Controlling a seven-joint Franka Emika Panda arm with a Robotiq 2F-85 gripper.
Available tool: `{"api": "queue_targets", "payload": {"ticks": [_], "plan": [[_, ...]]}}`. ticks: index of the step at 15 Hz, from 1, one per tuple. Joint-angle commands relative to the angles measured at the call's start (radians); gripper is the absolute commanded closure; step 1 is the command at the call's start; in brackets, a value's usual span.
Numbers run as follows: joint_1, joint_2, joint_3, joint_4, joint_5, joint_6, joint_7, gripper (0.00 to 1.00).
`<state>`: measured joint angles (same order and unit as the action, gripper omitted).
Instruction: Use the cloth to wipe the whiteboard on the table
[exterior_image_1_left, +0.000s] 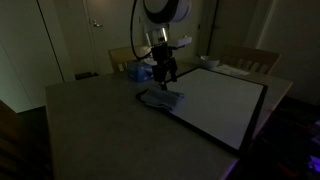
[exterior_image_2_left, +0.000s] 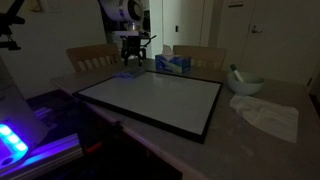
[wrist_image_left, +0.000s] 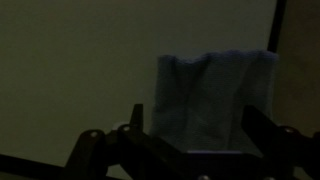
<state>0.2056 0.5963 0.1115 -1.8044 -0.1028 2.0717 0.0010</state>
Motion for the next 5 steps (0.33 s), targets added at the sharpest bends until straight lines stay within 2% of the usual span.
{"api": "queue_targets", "payload": {"ticks": [1,5], "plan": [[-0.012,-0.039,0.006,-0.003,0.012,-0.047,-0.013,0.0],[-0.023,-0.049,0.01,0.001,0.026,-0.065,-0.026,0.0]]}}
